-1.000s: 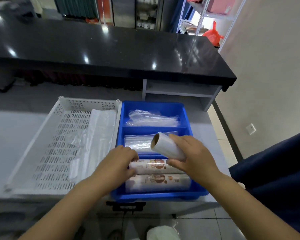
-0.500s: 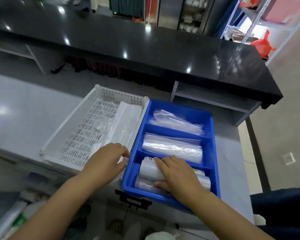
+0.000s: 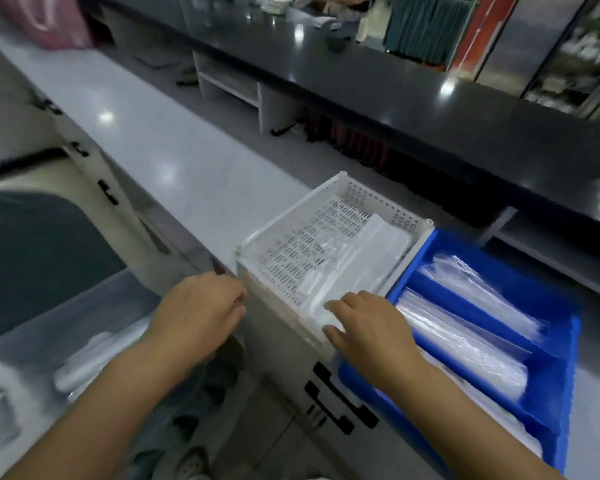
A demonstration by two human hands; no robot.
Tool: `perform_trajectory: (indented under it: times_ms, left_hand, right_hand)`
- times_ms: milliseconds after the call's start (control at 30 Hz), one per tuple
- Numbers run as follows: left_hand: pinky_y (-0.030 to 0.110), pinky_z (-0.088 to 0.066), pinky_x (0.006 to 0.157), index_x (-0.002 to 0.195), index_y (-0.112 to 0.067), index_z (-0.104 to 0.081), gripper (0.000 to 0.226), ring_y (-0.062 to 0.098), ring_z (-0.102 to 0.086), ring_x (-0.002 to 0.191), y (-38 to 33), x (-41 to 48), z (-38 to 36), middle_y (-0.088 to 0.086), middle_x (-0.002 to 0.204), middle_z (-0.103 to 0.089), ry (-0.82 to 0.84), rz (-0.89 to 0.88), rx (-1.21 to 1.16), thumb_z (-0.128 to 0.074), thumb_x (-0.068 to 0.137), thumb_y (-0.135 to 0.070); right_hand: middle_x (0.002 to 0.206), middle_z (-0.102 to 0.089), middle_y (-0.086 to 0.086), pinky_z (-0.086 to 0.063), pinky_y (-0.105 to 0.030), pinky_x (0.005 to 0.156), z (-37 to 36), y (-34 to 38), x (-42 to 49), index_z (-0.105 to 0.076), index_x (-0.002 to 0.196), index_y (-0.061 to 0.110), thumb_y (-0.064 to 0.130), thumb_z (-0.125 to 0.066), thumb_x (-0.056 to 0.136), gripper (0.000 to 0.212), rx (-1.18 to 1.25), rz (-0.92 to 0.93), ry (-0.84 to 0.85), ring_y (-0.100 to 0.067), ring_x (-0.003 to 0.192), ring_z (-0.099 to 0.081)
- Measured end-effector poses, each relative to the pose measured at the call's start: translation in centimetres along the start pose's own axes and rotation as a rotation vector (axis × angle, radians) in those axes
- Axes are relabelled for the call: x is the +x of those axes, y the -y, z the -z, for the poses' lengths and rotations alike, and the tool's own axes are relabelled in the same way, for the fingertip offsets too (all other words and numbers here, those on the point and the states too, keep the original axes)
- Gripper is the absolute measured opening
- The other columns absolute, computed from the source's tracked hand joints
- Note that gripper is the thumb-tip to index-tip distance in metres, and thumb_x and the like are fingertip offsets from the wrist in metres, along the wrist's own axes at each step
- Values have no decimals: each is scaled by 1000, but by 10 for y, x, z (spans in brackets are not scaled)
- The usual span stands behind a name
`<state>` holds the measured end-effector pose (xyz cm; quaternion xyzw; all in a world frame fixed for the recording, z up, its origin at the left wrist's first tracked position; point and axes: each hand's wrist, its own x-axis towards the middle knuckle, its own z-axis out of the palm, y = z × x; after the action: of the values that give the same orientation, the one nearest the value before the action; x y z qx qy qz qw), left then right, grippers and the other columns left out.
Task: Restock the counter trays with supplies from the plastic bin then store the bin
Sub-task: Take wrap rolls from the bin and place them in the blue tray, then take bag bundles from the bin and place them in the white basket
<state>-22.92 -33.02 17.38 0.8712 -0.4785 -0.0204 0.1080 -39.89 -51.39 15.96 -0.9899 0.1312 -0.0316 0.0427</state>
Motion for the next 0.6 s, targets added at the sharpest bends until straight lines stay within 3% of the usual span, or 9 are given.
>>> perform_trajectory:
  times_ms: [200,333,467,600]
  left_hand:
    - [37,-46,60,77,-16,-65,5,28,-61,77,113,-52,23,4,77,-67,-80,261,45,-64,80,-20]
    - [36,-49,62,83,-21,-65,9,23,-59,81,204,-93,24,0,84,-66,-48,431,36,-57,84,-26]
    - [28,-37,57,87,-21,-67,10,22,-61,82,279,-126,16,0,88,-69,-34,496,19,-59,84,-27]
    - [27,-46,64,90,-26,-67,13,19,-61,85,335,-151,4,-3,94,-69,44,575,2,-57,85,-31]
  right_hand:
    - [100,-64,-2,-45,-35,77,-13,86,58,-62,108,17,37,-40,92,33,-5,164,16,-24,92,-55]
    - [93,-66,-4,-48,-38,73,-31,159,101,-65,100,15,34,-46,89,29,10,226,88,-26,88,-60]
    - [91,-65,-1,-48,-35,70,-64,218,141,-64,98,18,33,-46,90,25,20,248,168,-23,84,-58]
    - [95,-66,0,-51,-34,70,-99,253,170,-65,102,19,32,-47,91,25,61,235,252,-19,84,-59]
